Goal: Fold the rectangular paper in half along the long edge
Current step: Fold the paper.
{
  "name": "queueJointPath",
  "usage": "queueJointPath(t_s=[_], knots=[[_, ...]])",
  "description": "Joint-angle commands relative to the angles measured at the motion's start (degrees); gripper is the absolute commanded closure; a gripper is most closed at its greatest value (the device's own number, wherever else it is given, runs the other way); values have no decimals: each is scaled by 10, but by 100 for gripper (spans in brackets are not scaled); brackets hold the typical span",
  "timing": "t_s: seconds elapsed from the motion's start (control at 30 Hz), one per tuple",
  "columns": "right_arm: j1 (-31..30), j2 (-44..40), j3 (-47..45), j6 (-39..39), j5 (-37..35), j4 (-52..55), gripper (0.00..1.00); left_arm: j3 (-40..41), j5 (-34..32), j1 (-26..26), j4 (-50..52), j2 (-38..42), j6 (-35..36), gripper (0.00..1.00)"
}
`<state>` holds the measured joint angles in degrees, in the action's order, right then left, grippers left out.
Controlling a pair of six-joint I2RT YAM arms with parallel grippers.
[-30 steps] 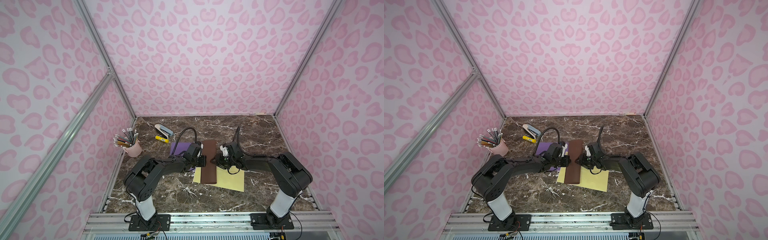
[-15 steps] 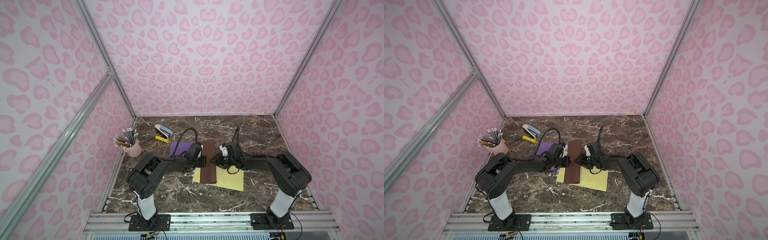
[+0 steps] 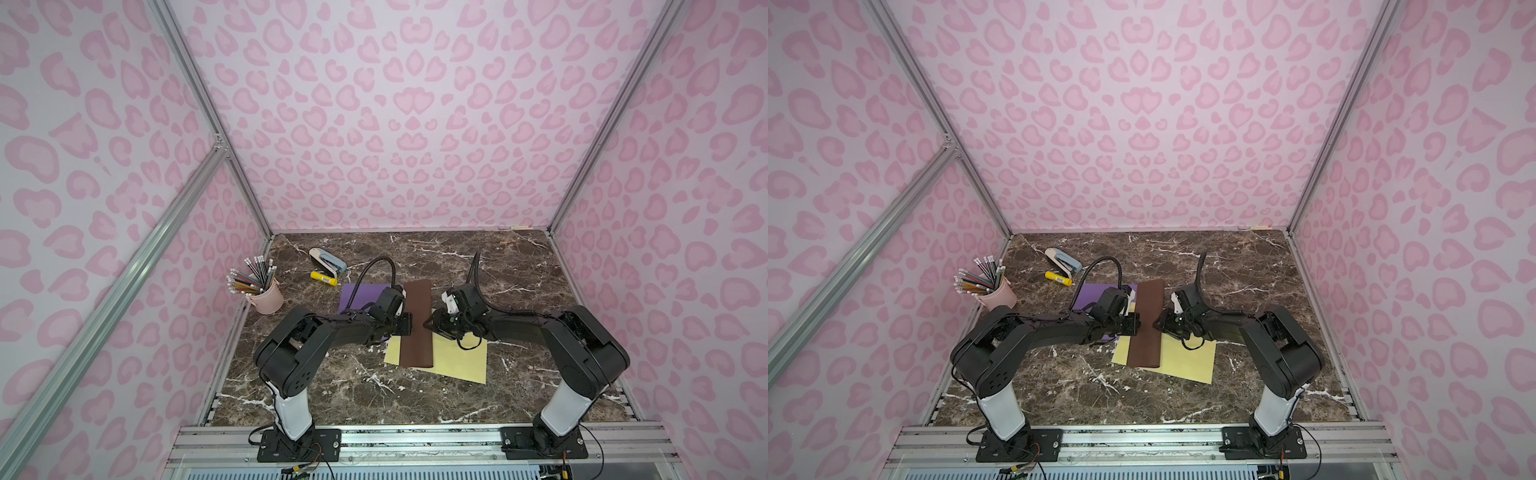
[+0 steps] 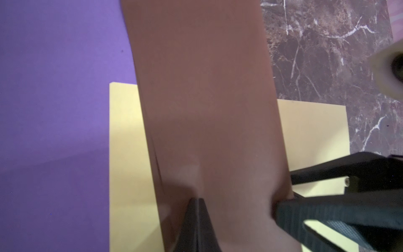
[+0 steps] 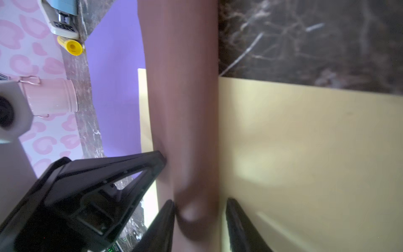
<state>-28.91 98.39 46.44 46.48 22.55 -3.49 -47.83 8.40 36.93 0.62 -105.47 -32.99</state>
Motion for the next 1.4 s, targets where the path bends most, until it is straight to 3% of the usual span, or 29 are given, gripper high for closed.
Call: queueJointPath(t_s=[0.0, 0.2, 0.4, 1.37], knots=[[5, -20, 5, -26, -40, 76, 64, -3, -17, -1, 17, 2, 8, 96], [10, -34, 11, -43, -30, 66, 73, 1, -14, -1, 14, -3, 5, 96], [9, -16, 4, -43, 31, 2, 85, -2, -14, -1, 17, 7, 6, 96], [-13, -27, -14, -39, 62, -34, 85, -14, -14, -1, 26, 4, 12, 96]])
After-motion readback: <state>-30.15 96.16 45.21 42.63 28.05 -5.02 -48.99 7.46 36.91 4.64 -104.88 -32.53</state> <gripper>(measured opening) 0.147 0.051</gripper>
